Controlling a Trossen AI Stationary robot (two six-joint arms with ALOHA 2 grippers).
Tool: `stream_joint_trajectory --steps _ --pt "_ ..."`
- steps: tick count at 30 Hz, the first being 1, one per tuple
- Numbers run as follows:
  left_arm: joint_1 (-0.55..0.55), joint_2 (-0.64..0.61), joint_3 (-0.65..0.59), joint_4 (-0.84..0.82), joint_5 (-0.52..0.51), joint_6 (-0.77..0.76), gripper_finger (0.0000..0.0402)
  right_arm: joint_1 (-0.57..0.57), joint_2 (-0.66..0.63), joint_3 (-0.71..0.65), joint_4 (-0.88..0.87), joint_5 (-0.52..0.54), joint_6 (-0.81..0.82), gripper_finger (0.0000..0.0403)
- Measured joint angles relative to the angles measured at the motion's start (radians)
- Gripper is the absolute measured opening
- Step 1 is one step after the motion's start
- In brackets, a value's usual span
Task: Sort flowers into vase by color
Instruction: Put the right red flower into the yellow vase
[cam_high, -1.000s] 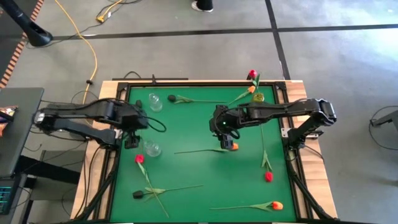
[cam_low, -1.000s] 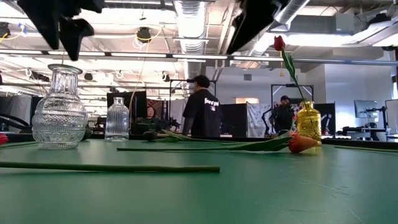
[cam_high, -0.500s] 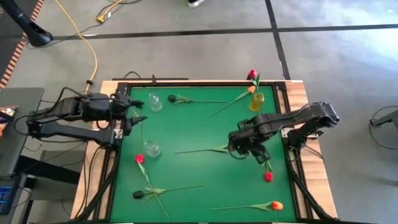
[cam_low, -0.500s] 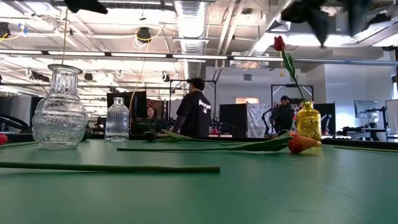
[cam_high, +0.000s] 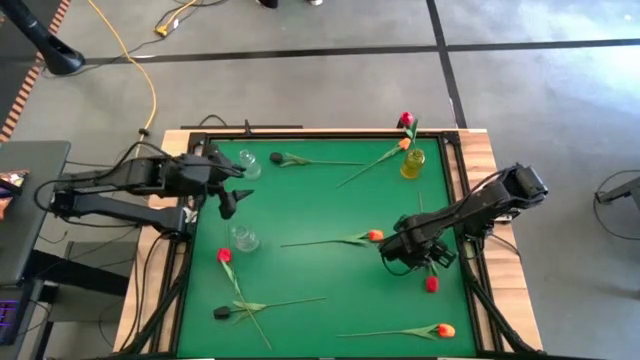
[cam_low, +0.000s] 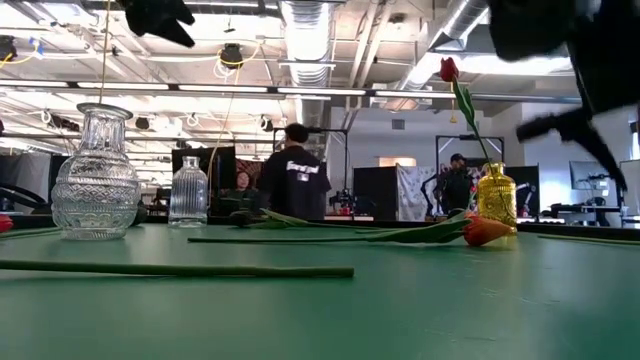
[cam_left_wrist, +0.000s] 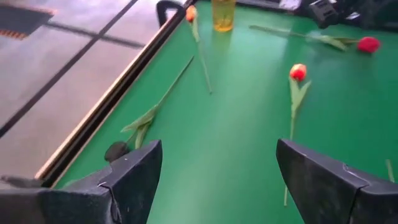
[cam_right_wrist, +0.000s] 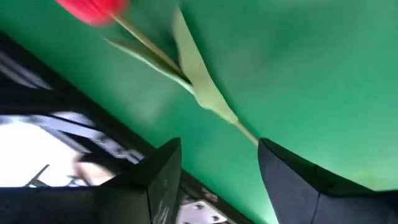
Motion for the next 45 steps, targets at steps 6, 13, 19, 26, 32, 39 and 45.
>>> stream_joint_trajectory --steps 6,13,19,26,32,39,45 --pt "0.000 0.041 0.000 -0.001 -0.004 -0.072 0.0304 0.000 -0.002 -0.155 0.158 0.029 -0.069 0.0215" --pt "0.000 0.045 0.000 -0.001 -0.026 -0.183 0.0304 0.001 -0.006 -0.259 0.305 0.100 -0.117 0.0193" --pt "0.000 0.041 0.000 -0.006 -0.027 -0.228 0.0304 0.030 -0.006 -0.272 0.345 0.126 -0.124 0.0145" --pt "0.000 0.041 0.000 -0.008 -0.047 -0.248 0.0304 0.078 -0.017 -0.271 0.334 0.135 -0.125 0.0022" --pt "0.000 0.041 0.000 -0.008 -0.065 -0.249 0.0304 0.088 -0.141 -0.210 0.288 0.111 -0.075 0.0026" --pt "0.000 0.041 0.000 -0.008 -0.120 -0.275 0.0304 0.037 -0.386 -0.048 0.283 0.120 0.071 0.0017" --pt "0.000 0.041 0.000 0.053 -0.112 -0.272 0.0304 -0.121 -0.647 0.023 0.489 0.121 0.364 0.0026"
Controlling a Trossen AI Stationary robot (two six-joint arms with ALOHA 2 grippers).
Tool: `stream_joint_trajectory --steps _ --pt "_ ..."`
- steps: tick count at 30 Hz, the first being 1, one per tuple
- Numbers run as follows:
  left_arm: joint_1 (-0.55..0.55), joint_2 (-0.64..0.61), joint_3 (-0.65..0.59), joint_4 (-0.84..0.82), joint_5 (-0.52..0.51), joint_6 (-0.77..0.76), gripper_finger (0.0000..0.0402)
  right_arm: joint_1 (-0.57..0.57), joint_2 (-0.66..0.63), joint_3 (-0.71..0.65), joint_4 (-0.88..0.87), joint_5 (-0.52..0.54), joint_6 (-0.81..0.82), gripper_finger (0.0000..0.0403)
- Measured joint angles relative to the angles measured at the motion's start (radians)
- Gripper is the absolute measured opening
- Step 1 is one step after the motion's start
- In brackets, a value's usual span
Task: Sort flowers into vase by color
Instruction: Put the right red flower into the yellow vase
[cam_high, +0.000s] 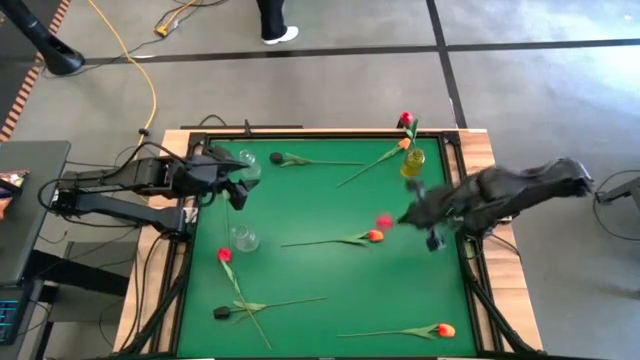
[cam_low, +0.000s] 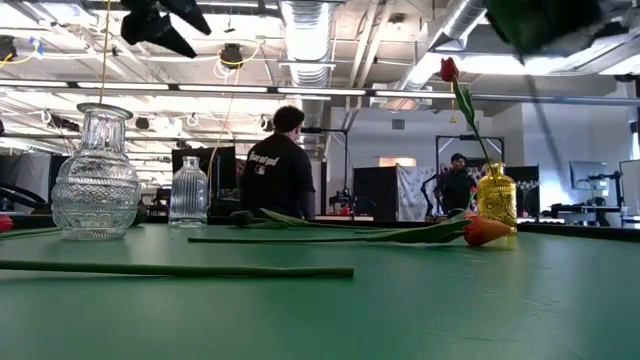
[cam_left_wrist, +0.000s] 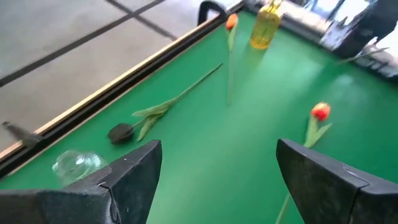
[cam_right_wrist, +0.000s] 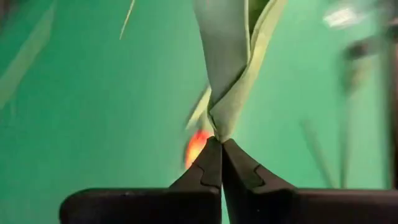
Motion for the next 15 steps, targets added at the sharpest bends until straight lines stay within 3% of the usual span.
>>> stream_joint_trajectory --steps 5,11,15 --pt "0.000 0.001 0.000 0.166 0.008 0.079 0.0304 -0.155 -0.235 -0.008 0.149 0.039 0.126 0.0016" --pt "0.000 0.026 0.000 0.289 0.001 0.157 0.0304 -0.289 -0.450 -0.069 0.206 0.306 0.133 0.0016" --pt "0.000 0.044 0.000 0.275 0.012 0.151 0.0304 -0.362 -0.543 -0.099 0.206 0.417 0.126 0.0016"
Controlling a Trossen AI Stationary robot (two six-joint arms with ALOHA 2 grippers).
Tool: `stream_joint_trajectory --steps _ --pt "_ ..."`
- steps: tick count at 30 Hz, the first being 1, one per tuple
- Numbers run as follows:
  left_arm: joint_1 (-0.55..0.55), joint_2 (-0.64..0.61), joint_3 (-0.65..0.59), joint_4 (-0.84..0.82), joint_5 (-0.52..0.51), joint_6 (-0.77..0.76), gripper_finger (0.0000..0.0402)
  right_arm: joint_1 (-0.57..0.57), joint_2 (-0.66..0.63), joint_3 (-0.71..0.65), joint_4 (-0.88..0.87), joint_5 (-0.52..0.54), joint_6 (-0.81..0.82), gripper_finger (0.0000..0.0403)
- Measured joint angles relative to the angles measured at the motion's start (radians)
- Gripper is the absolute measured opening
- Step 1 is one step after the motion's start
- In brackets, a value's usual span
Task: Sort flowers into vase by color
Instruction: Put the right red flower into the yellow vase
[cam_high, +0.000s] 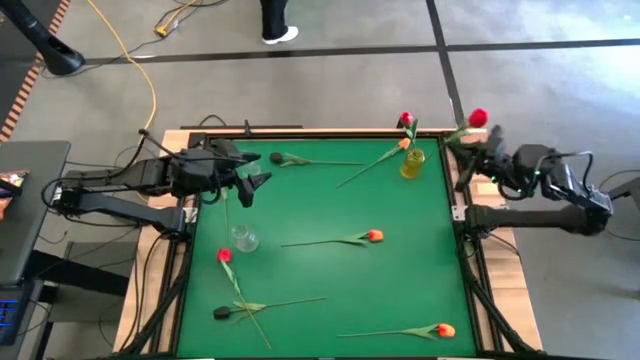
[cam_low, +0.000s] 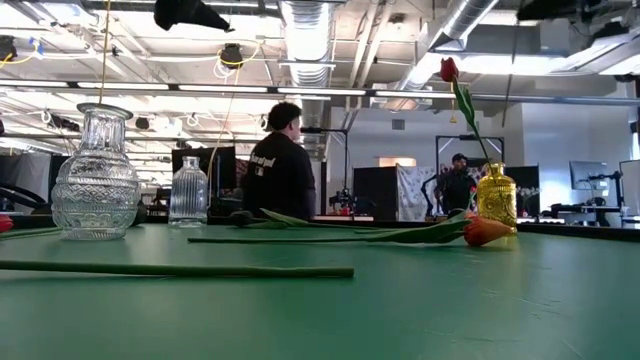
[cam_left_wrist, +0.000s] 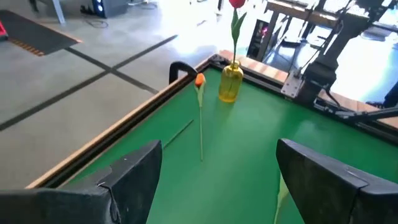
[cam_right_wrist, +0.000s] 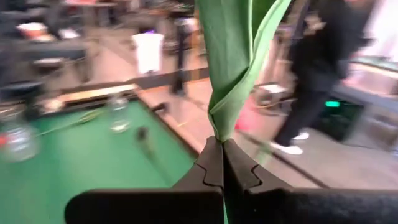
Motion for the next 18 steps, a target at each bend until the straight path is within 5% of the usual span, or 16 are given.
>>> stream_joint_trajectory --steps 6,18 --pt "0.000 0.022 0.000 0.011 0.034 -0.007 0.0304 -0.093 -0.048 -0.070 0.071 0.111 0.031 0.0017" --pt "0.000 0.033 0.000 0.013 0.052 -0.017 0.0304 -0.239 -0.001 -0.197 0.201 0.103 0.075 0.0018"
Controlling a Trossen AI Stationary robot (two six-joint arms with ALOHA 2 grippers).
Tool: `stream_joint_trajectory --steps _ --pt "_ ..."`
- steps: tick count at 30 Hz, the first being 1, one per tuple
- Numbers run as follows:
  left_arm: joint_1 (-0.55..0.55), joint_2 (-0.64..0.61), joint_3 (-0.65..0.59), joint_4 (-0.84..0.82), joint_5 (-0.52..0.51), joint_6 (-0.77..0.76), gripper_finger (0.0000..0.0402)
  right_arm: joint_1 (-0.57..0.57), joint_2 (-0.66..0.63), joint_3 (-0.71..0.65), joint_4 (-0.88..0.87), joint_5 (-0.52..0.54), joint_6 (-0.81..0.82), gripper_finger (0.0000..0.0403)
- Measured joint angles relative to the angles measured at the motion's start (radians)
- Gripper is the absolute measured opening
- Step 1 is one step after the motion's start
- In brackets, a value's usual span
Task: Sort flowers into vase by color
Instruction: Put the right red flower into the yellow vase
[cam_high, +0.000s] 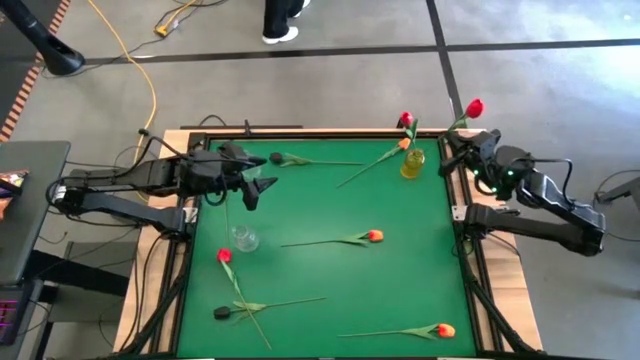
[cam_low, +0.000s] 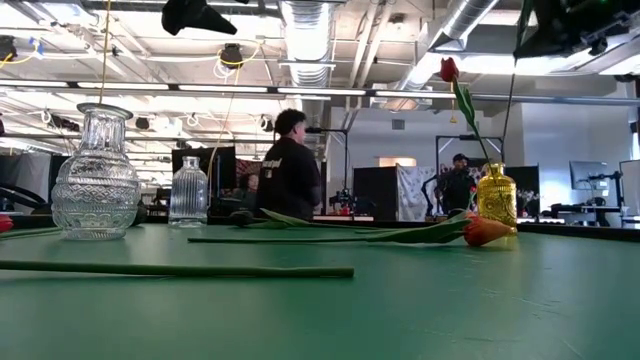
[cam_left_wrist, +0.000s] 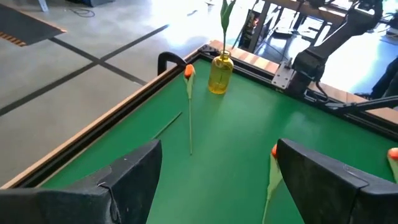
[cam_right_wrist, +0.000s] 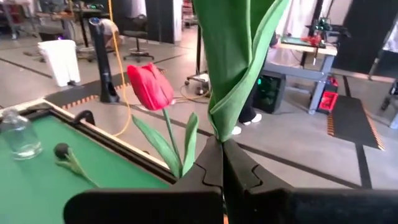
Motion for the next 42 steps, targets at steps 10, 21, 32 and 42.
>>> stream_joint_trajectory --steps 10,21,32,42 --pt "0.000 0.000 0.000 -0.002 0.007 -0.007 0.0304 -0.055 0.012 -0.009 0.037 -0.040 0.000 0.0019" --pt "0.000 0.000 0.000 -0.008 0.007 0.004 0.0304 -0.068 0.080 -0.009 0.048 -0.050 0.000 0.0019" --pt "0.000 0.000 0.000 -0.009 0.006 0.013 0.0304 -0.119 0.112 -0.018 0.065 -0.049 0.000 0.0019" --pt "0.000 0.000 0.000 -0.010 0.006 0.013 0.0304 -0.158 0.104 -0.121 0.153 -0.053 0.085 0.0020"
